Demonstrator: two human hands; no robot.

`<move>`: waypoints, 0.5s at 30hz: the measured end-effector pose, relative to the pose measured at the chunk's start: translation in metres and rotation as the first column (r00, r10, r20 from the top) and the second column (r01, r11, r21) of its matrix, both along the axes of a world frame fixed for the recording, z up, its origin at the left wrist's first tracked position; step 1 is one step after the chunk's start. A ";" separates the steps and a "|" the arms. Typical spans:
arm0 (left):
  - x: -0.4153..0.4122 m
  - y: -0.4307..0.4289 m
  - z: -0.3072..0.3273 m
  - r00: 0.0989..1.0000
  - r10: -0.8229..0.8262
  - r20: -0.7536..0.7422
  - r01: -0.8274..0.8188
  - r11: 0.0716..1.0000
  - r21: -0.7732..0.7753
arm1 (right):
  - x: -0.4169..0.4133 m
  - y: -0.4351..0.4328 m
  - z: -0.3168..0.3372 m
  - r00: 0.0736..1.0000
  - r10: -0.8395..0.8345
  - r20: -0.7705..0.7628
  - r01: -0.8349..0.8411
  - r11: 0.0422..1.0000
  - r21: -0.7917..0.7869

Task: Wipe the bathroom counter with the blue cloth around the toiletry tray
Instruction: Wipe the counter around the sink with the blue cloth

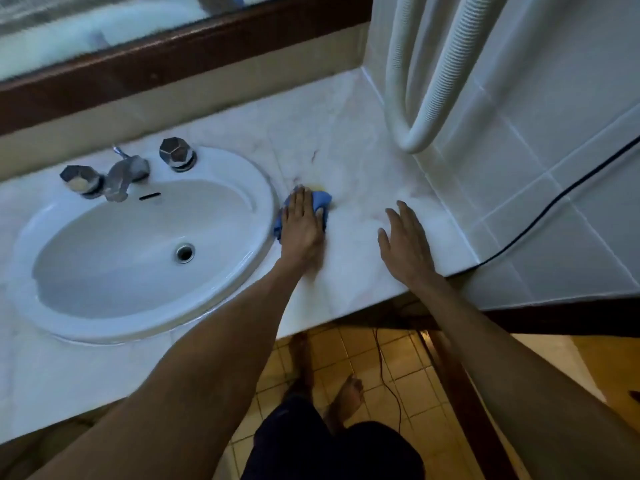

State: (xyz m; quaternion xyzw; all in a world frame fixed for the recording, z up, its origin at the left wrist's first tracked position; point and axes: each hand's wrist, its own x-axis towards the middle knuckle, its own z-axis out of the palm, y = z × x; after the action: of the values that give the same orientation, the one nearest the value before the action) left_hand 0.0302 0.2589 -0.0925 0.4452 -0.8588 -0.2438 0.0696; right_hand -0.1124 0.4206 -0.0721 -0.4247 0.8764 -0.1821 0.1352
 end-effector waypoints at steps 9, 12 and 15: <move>0.002 0.025 0.000 0.907 -0.418 0.048 0.419 0.908 -0.023 | -0.017 -0.013 -0.009 0.996 -0.029 -0.081 0.027 0.999 -0.023; 0.013 -0.008 -0.004 0.832 -0.545 0.100 0.553 0.830 -0.074 | -0.021 -0.026 -0.009 0.995 -0.057 -0.088 0.057 0.998 0.002; -0.019 -0.051 -0.003 0.927 -0.355 0.125 0.367 0.926 -0.087 | -0.021 -0.034 -0.011 0.992 -0.080 -0.096 0.081 0.997 0.011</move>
State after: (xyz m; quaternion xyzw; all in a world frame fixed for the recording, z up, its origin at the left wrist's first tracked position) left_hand 0.0109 0.2074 -0.0955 0.2875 -0.9405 -0.1813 0.0017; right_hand -0.1330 0.3863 -0.0828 -0.3961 0.8997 -0.1605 0.0890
